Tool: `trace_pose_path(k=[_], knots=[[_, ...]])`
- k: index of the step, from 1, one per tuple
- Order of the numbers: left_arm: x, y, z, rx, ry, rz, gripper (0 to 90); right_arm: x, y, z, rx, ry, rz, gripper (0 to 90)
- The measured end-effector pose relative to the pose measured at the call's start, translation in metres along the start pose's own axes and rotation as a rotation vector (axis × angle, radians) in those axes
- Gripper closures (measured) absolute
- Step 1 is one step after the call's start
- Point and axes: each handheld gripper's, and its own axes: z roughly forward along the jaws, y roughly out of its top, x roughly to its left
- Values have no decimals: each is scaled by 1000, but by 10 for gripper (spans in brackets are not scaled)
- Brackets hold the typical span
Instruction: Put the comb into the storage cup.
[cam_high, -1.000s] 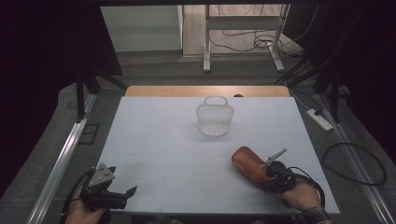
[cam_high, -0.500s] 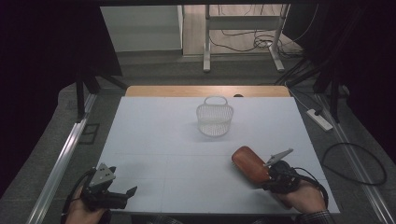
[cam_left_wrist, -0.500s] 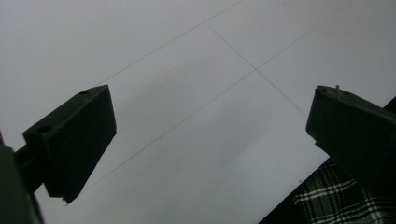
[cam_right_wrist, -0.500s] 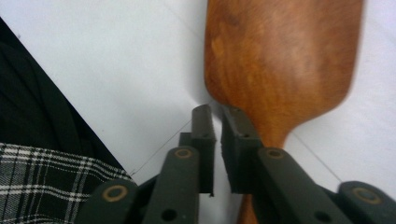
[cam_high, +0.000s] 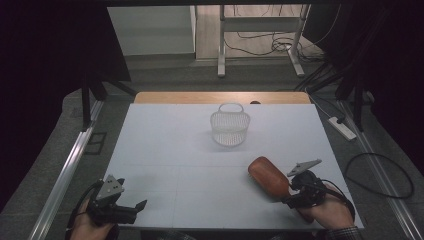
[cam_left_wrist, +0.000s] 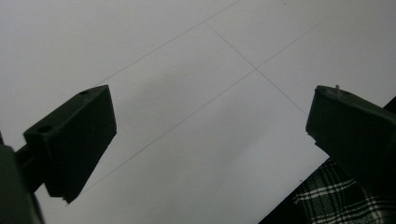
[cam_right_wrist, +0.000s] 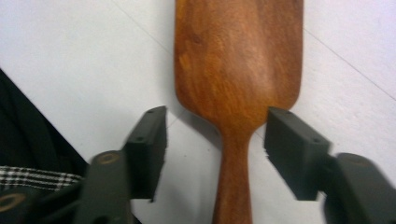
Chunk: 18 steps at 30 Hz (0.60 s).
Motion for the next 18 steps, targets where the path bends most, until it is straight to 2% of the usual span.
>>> trace_pose_path(k=[2, 6, 12, 18], knots=[[0, 0, 0, 0, 0, 0, 27, -1, -1, 1, 4, -8, 7, 272], [0, 0, 0, 1, 1, 2, 27, -4, -3, 2, 14, -31, 30, 152], [0, 0, 0, 3, 2, 5, 27, -11, -7, 4, -20, -48, 71, 6], [-1, 0, 0, 4, 1, 7, 28, -15, -9, 10, -23, -59, 90, 0]])
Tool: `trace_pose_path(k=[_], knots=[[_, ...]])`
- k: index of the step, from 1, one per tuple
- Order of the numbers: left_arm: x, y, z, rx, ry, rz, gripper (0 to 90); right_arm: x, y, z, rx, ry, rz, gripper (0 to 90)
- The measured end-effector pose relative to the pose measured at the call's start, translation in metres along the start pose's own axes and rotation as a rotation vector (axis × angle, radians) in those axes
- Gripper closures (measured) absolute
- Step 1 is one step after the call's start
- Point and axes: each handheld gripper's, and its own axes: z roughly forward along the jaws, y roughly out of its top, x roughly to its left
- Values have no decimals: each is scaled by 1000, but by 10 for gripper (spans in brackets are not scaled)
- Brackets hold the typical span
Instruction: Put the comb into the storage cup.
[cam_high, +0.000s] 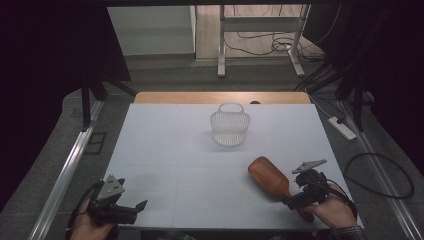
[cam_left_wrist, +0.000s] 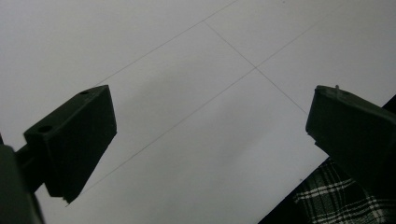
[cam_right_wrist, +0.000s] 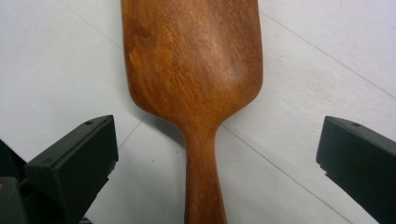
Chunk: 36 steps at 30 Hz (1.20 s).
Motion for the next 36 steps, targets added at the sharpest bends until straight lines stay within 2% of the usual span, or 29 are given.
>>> trace_pose_path(k=[6, 13, 21, 33, 36], knots=[[0, 0, 0, 2, -1, 3, 28, 1, 0, 5, 15, 1, 10, 0], [-1, 0, 0, 5, 1, 9, 28, 3, -3, 15, 44, 4, -13, 0], [-1, 0, 1, 8, -1, 15, 28, 2, -7, 27, 102, 10, -23, 0], [-2, 1, 1, 15, 0, 26, 28, 2, -7, 33, 134, 5, -33, 0], [-2, 1, 1, 16, 1, 28, 28, 3, -6, 33, 133, 8, -36, 28]])
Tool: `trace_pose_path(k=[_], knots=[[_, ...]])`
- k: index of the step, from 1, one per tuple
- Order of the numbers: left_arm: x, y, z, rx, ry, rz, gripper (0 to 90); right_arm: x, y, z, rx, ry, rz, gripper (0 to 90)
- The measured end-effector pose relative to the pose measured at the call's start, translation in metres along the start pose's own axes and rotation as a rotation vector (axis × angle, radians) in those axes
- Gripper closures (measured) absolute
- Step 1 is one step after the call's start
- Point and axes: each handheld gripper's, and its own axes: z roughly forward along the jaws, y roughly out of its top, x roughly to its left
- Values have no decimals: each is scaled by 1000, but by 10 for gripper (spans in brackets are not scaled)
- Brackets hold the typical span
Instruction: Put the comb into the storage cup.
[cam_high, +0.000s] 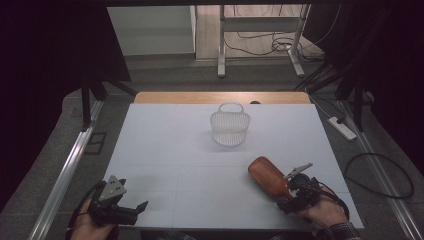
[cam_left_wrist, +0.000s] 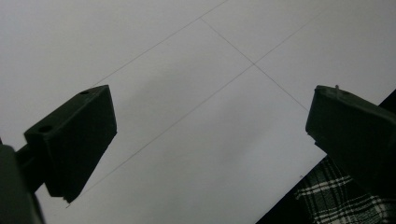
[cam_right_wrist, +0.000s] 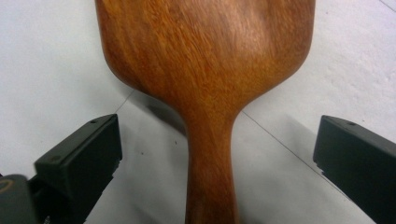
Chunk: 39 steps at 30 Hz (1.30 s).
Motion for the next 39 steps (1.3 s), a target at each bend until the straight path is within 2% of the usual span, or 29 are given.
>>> trace_pose_path(k=[3, 7, 13, 18, 22, 27, 30, 34, 39], knots=[[0, 0, 0, 0, 0, 0, 29, 0, 0, -1, -13, 5, -6, 95], [0, 0, 0, 1, 1, 1, 28, -1, 0, -3, -18, 21, -3, 242], [0, 0, 0, 3, 1, 4, 28, -3, 0, -6, -36, 38, -16, 411], [-1, 0, 0, 4, 1, 7, 29, -3, 1, -5, -10, 51, -21, 554], [-1, 0, 1, 7, 3, 10, 29, -3, 2, -7, -13, 58, -15, 657], [-2, 1, 1, 8, 4, 15, 29, -3, 2, -8, 5, 45, -16, 698], [-2, 1, 1, 8, 3, 19, 29, -2, 2, -10, -17, 57, -4, 709], [-2, 0, 0, 7, 3, 20, 29, -3, 2, -11, -17, 70, 13, 713], [-2, 1, 1, 4, 6, 15, 28, -2, 2, -13, -38, 68, 14, 715]])
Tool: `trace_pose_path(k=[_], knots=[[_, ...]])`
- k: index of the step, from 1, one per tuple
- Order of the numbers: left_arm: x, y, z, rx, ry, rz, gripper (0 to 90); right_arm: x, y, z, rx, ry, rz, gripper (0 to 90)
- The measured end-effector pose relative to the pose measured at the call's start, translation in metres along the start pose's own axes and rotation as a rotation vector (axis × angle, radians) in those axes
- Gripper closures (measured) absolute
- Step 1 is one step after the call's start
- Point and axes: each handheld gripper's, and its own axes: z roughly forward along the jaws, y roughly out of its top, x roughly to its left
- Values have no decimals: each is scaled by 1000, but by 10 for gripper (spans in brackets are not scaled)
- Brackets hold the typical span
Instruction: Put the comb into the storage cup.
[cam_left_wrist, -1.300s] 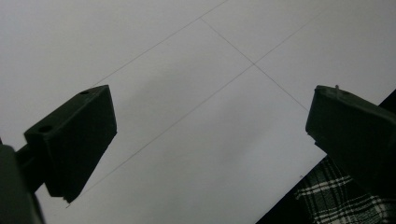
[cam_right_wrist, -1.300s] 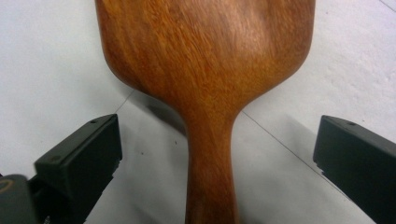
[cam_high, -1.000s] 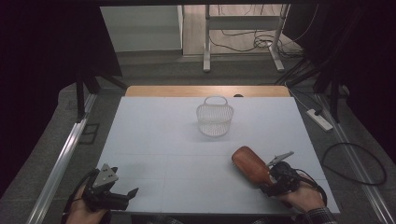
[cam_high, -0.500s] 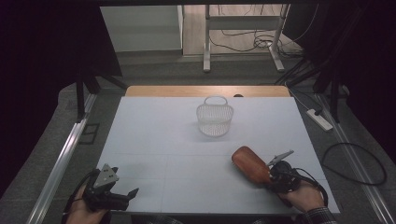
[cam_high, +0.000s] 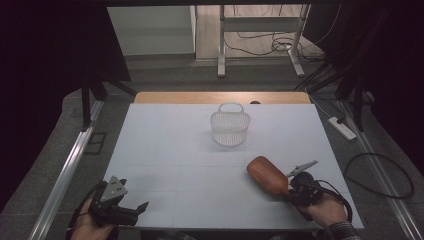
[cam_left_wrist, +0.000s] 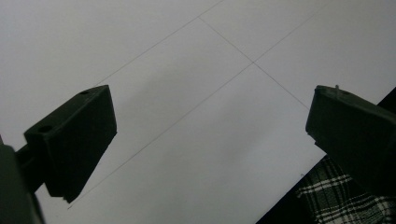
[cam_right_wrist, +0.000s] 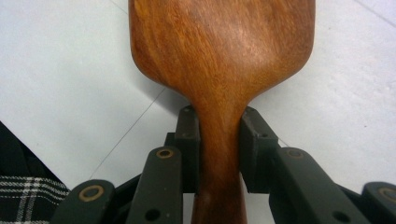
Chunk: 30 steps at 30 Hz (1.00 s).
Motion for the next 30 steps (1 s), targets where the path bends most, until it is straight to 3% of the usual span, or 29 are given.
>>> trace_pose_path(k=[5, 8, 20, 26, 27, 30], knots=[[0, 0, -1, -6, 3, -5, 26, 1, 1, -2, -23, -12, -5, 716], [2, -1, -2, -17, 9, -28, 11, 2, 1, -4, -39, -7, -10, 716], [6, -1, -3, -28, -8, -61, 0, 1, 5, -17, -175, 16, 26, 715], [10, 0, -2, -35, -53, -110, 0, 2, 9, -24, -236, 24, 37, 715], [12, 1, -2, -63, -95, -137, 0, 3, 10, -25, -248, 23, 35, 715], [12, 4, 0, -80, -133, -142, 0, 6, 12, -28, -278, 16, 23, 715]])
